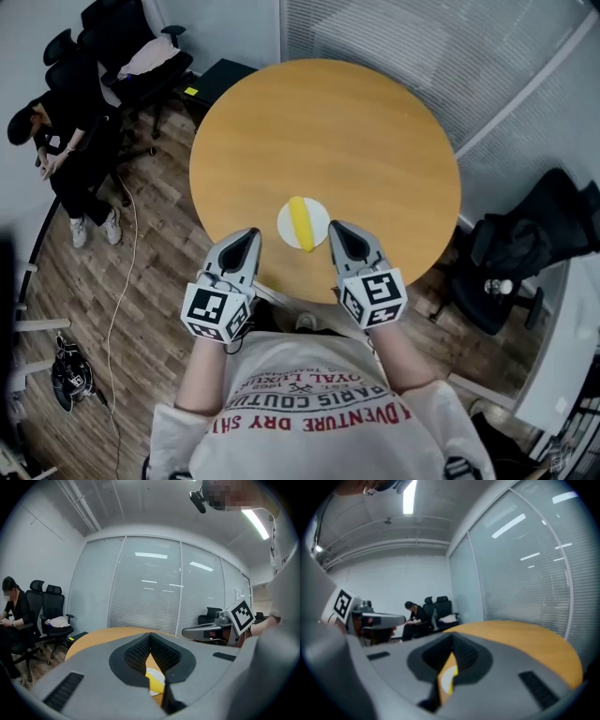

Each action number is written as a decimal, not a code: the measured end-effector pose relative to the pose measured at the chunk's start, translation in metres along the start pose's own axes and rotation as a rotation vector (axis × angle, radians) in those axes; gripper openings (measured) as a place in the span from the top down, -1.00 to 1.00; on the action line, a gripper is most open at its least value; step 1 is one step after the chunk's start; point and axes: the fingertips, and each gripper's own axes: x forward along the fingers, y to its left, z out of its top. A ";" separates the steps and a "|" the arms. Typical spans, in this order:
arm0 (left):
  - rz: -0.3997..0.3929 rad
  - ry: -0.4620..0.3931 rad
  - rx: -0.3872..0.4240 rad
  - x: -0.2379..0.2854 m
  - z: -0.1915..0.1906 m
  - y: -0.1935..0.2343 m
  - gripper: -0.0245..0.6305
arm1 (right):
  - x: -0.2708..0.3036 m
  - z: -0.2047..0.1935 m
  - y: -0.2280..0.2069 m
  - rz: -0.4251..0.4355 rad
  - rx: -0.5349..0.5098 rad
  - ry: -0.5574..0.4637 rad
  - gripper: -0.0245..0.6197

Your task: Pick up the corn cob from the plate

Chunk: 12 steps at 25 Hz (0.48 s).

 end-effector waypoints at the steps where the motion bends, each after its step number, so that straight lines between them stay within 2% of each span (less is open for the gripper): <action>1: -0.012 0.003 0.001 0.007 -0.001 0.007 0.82 | 0.009 -0.002 -0.002 -0.008 0.002 0.012 0.85; 4: -0.065 0.010 0.013 0.032 -0.005 0.028 0.82 | 0.034 -0.013 -0.006 -0.035 0.010 0.052 0.85; 7: -0.150 0.031 0.016 0.057 -0.011 0.042 0.82 | 0.055 -0.030 -0.012 -0.080 0.035 0.104 0.85; 12: -0.252 0.097 0.039 0.089 -0.029 0.066 0.82 | 0.086 -0.075 -0.015 -0.125 0.070 0.242 0.85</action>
